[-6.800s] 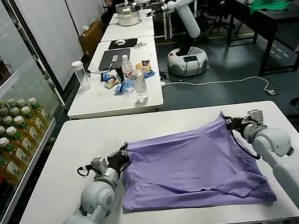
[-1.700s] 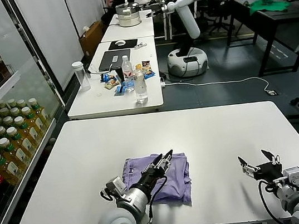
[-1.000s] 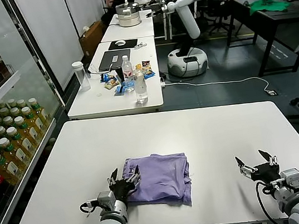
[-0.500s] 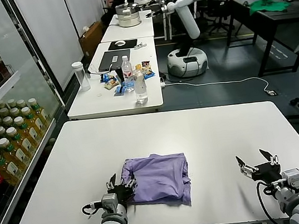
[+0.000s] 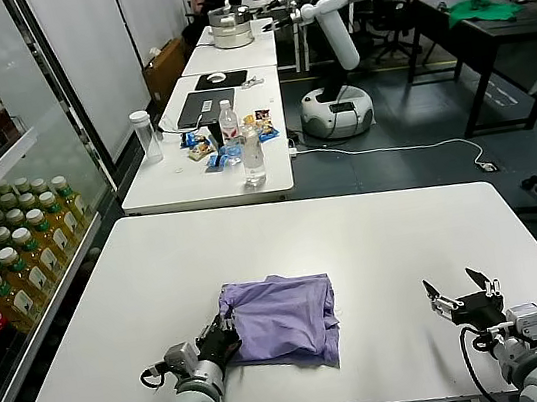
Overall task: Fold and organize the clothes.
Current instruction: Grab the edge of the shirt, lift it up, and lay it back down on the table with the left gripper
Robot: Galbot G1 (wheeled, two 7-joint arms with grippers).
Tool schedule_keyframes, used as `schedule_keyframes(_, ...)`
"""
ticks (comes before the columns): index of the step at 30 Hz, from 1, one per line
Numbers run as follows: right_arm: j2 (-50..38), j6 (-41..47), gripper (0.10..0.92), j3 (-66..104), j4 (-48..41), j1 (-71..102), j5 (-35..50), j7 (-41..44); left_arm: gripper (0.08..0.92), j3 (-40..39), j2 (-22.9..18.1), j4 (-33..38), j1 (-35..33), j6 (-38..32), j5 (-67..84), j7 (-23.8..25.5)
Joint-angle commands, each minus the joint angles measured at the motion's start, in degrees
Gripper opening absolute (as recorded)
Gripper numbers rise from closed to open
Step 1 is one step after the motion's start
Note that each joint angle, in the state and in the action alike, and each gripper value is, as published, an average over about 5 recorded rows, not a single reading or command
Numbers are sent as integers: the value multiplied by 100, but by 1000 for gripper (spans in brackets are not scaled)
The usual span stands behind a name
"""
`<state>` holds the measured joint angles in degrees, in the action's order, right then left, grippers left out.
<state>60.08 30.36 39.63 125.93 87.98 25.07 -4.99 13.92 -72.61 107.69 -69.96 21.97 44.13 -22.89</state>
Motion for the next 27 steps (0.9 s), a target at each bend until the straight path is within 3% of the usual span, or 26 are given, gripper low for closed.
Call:
schedule_keyframes(1, 24, -4, 823, 3, -7, -4, -2, -12, 186, 980, -88, 187, 11, -181, 2774, 41)
schedule_keyframes(5, 65, -11, 823, -12, -10, -4, -7, -18, 108, 1487, -90, 306, 4, -192, 3626, 49)
schedule_keyframes(10, 68, -27, 823, -31, -52, -42, -6, -19, 101, 2125, 138, 487, 17, -131, 4368, 50)
schedule_keyframes(21, 102, -89, 823, -139, -158, -229, 1, -5, 101, 3790, 2046, 772, 357, 556, 5452, 3)
schedule_keyframes(24, 139, -98, 823, -174, -156, -272, -1, -2, 101, 3802, 2294, 1019, 420, 596, 5431, -20)
schedule_keyframes(27, 168, -109, 823, -196, -142, -291, -5, 5, 101, 3427, 2272, 1322, 449, 568, 5007, -29)
